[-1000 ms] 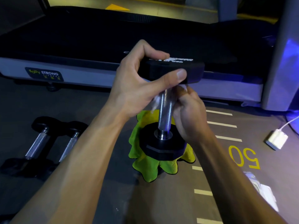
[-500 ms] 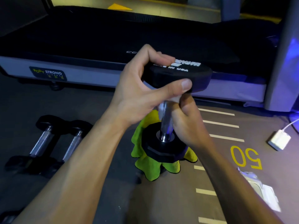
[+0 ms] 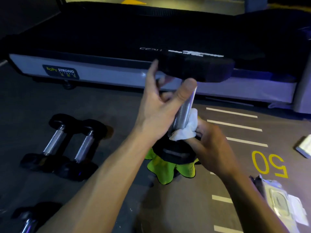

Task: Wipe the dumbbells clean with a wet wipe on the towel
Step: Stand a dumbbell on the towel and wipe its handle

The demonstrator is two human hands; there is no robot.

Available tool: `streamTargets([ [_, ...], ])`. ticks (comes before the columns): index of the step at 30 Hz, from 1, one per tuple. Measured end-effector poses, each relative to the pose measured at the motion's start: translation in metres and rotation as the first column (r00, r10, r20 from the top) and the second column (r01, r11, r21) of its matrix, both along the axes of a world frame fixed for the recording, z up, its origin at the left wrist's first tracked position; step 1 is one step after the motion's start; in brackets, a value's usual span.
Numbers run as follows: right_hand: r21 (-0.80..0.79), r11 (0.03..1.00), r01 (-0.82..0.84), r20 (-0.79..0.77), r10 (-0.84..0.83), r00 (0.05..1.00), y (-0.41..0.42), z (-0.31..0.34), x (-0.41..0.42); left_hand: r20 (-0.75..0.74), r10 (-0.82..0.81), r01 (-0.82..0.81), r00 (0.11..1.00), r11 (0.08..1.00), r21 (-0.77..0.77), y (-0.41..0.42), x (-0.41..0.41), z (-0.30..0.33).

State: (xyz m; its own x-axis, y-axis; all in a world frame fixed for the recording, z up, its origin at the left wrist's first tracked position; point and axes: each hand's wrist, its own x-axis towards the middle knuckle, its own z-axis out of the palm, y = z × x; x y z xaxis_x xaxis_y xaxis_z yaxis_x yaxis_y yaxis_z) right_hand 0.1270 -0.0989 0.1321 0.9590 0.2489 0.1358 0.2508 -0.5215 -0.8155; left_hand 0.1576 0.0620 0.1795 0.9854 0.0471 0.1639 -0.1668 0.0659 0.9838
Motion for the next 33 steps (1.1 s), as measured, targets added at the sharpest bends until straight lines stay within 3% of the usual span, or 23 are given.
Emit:
streamTargets([
  [4, -0.038, 0.999, 0.029, 0.051, -0.027, 0.998, 0.004, 0.002, 0.003, -0.092, -0.056, 0.071, 0.994, 0.983, 0.169, -0.001, -0.004, -0.028],
  [9, -0.010, 0.995, 0.098, 0.103, -0.097, 0.990, 0.024, 0.009, -0.010, -0.024, -0.029, 0.033, 0.999, 0.984, 0.176, 0.011, -0.011, -0.031],
  [16, 0.281, 0.955, 0.097, 0.072, -0.122, 0.990, 0.051, 0.010, -0.035, 0.003, 0.085, -0.085, 0.996, 0.996, 0.028, 0.040, -0.021, -0.030],
  [19, 0.411, 0.903, 0.125, 0.071, -0.168, 0.983, 0.063, 0.012, -0.043, -0.061, 0.147, -0.148, 0.987, 0.989, -0.022, 0.063, -0.024, -0.029],
  [21, 0.487, 0.859, 0.160, 0.006, -0.186, 0.982, 0.072, 0.009, -0.046, -0.108, 0.180, -0.178, 0.978, 0.984, 0.022, 0.084, -0.025, -0.030],
  [24, 0.561, 0.822, 0.101, -0.104, -0.052, 0.993, 0.094, -0.005, -0.055, -0.173, 0.232, -0.201, 0.957, 0.963, 0.180, 0.118, -0.023, -0.041],
  [29, 0.324, 0.943, 0.074, -0.298, 0.028, 0.954, 0.134, -0.065, -0.069, -0.338, 0.302, -0.127, 0.891, 0.883, 0.452, 0.161, -0.023, -0.102],
  [33, 0.241, 0.968, 0.074, -0.517, 0.064, 0.853, 0.146, -0.100, -0.073, -0.486, 0.317, -0.015, 0.814, 0.849, 0.528, 0.175, -0.025, -0.174],
])
